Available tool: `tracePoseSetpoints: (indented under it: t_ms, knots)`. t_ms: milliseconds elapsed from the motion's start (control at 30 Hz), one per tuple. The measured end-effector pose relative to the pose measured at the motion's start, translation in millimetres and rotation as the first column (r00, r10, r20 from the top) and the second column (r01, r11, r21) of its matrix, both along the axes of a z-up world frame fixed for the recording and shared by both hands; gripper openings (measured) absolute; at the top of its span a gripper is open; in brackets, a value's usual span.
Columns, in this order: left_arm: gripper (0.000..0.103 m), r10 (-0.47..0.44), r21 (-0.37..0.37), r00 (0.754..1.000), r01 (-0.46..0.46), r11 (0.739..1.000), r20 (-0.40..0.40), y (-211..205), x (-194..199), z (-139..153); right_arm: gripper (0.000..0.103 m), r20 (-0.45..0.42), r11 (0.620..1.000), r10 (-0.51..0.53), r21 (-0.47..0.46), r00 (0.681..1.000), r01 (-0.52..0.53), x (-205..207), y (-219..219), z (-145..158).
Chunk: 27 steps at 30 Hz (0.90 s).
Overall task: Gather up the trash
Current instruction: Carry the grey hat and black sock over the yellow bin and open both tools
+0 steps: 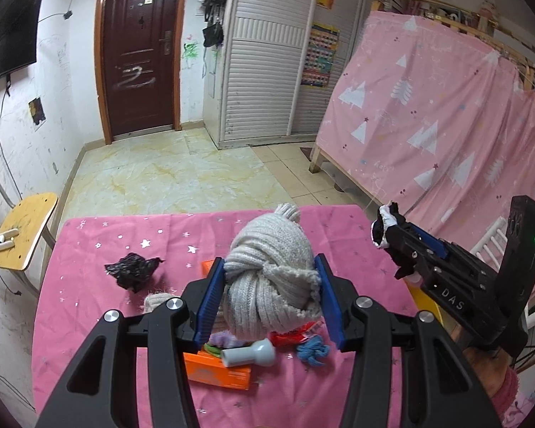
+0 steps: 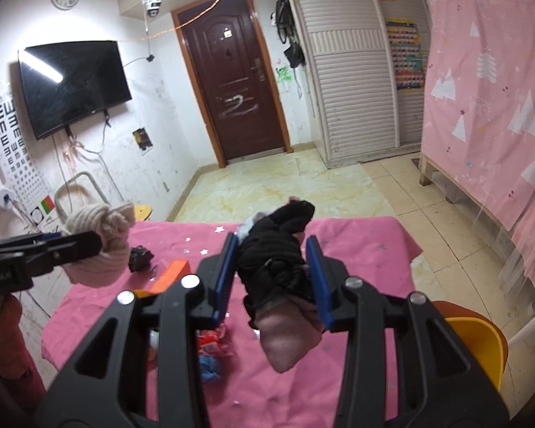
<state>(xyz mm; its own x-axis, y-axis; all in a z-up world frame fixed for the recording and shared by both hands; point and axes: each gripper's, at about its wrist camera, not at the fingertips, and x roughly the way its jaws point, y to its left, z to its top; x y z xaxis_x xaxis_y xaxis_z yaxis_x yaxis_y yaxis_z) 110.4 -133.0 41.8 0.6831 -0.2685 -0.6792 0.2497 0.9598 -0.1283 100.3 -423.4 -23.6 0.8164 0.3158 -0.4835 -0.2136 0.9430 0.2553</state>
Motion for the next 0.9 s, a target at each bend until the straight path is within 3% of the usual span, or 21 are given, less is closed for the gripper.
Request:
tracePoseSetpoints:
  t_ms: [400,900]
  knots:
    - [0.042,-0.076,0.048,0.997,0.077,0.996,-0.008,-55,-7,-4,0.038,0.01,0.993,-0.115,0.033,0.993,0.115,-21,-63,-6]
    - [0.042,-0.202,0.111,0.978,0.206,0.972,-0.044,-135,-17,-22,0.039,-0.049,0.953,-0.294,0.063,0.955,0.296,-52,-151,-39]
